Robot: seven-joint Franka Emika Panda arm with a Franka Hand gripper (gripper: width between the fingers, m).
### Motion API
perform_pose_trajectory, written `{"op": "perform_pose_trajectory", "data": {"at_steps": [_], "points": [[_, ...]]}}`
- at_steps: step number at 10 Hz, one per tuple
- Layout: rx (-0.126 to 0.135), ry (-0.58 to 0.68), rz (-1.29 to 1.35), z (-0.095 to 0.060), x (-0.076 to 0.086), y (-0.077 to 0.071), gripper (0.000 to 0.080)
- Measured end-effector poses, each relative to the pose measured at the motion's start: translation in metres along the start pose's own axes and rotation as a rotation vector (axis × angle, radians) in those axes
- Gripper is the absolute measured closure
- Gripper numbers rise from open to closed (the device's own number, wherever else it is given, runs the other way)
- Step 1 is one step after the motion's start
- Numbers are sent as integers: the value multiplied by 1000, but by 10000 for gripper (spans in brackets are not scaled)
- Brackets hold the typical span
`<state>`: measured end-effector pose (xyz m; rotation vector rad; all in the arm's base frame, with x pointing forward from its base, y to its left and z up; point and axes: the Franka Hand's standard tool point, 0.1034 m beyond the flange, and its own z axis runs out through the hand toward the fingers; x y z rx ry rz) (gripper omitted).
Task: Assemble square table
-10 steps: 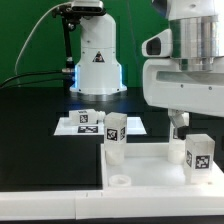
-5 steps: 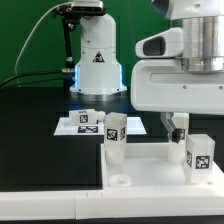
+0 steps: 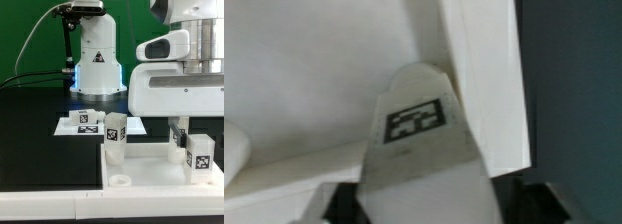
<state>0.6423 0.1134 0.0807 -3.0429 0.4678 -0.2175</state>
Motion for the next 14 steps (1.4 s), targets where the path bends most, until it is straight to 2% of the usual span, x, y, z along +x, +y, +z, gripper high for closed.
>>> {"op": "perform_pose_trajectory", "data": {"at_steps": [1, 3, 5, 8, 10, 12, 14], "points": [[-1, 1, 67, 0, 0, 1, 515], [-8, 1, 261, 0, 0, 2, 515], [-29, 10, 545, -1, -1, 3, 515], [-3, -18, 1038, -1, -1, 7, 514], [14, -49, 1264, -1, -2, 8, 514], [12, -51, 1347, -1, -2, 7, 514], [21, -74, 1624, -1, -2, 7, 514]]}}
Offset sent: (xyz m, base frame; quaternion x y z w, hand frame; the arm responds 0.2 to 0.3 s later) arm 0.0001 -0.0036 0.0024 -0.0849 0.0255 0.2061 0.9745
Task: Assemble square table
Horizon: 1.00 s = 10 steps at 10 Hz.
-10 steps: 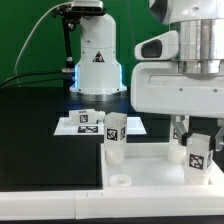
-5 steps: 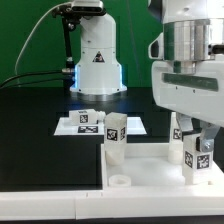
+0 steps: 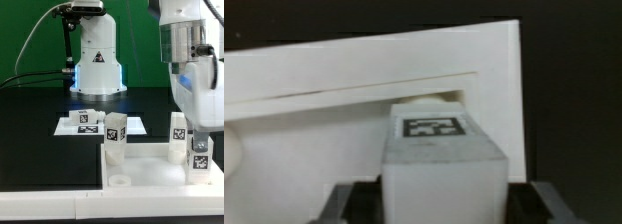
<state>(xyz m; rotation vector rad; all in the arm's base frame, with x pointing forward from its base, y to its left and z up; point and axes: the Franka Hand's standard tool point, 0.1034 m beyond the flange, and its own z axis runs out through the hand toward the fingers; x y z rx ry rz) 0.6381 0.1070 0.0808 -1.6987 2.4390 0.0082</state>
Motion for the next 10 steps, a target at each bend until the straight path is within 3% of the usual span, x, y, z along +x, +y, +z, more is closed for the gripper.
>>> {"op": "perform_pose_trajectory", "data": {"at_steps": [2, 6, 7, 8, 9, 10], "points": [[36, -10, 160, 0, 3, 0, 510], [36, -8, 154, 0, 4, 0, 510], [37, -9, 133, -1, 2, 1, 286], [44, -23, 116, -10, -6, 0, 286], [53, -40, 93, -26, -9, -7, 194], [67, -50, 94, -36, -9, -12, 158]]}}
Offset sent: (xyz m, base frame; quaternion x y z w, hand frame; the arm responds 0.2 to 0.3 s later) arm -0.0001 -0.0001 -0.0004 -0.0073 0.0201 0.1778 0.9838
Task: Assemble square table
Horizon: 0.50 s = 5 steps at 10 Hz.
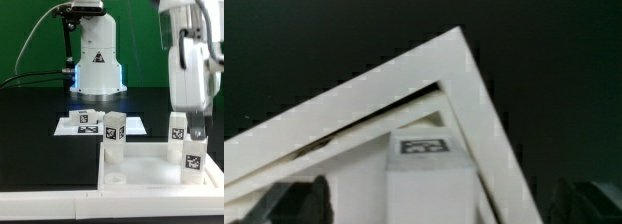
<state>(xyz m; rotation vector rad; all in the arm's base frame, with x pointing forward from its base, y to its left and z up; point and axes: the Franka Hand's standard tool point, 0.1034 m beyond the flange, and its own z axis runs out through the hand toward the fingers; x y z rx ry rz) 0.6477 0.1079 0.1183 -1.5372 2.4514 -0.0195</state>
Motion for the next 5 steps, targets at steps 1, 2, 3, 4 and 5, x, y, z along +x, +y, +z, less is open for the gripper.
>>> {"op": "perform_pose_trajectory", "data": {"at_steps": [1, 2, 3, 4, 5], "points": [[-6, 7, -3, 5, 1, 4, 158], [-9, 9, -5, 7, 2, 4, 152], [-9, 9, -6, 7, 2, 4, 152], [-9, 10, -7, 8, 2, 5, 151], [-10, 10, -7, 8, 2, 5, 151]]}}
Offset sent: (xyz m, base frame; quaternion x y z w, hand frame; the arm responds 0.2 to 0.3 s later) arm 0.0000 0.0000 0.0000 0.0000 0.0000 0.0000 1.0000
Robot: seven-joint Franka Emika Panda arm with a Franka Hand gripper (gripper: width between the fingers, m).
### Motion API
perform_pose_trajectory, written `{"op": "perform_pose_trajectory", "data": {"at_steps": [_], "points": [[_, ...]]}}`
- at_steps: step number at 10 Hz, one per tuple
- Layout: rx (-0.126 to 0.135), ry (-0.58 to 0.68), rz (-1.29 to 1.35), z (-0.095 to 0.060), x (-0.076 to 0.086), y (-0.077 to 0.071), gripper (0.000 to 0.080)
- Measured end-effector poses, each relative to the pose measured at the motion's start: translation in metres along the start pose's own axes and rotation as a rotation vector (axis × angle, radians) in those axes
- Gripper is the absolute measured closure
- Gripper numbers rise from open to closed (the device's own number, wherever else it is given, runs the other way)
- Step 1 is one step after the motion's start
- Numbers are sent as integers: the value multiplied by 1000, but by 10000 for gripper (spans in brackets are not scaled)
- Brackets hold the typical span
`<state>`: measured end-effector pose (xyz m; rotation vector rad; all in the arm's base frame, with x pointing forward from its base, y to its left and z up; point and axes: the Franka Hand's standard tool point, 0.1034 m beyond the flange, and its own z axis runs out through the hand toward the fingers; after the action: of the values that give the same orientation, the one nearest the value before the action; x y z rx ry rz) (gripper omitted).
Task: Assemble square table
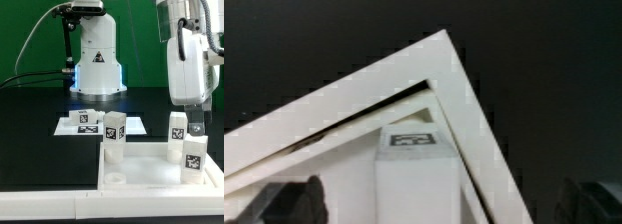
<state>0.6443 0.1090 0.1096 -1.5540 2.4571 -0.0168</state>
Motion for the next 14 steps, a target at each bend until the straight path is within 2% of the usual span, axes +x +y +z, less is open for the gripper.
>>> {"op": "perform_pose_trajectory", "data": {"at_steps": [2, 4, 5, 6, 7, 10, 11, 12, 13, 14], "points": [[9, -1, -44, -2, 4, -2, 151], [43, -18, -171, -17, 40, -5, 151], [39, -32, -188, -26, 57, -3, 151], [23, -29, -202, -27, 60, 2, 151], [13, -28, -236, -27, 51, 3, 151], [16, -23, -447, -26, 54, 2, 151], [18, -47, -569, -30, 65, -2, 151], [4, -80, -633, -38, 83, -7, 151], [-29, -114, -724, -46, 100, -7, 151], [-38, -129, -799, -56, 113, -5, 151]]}}
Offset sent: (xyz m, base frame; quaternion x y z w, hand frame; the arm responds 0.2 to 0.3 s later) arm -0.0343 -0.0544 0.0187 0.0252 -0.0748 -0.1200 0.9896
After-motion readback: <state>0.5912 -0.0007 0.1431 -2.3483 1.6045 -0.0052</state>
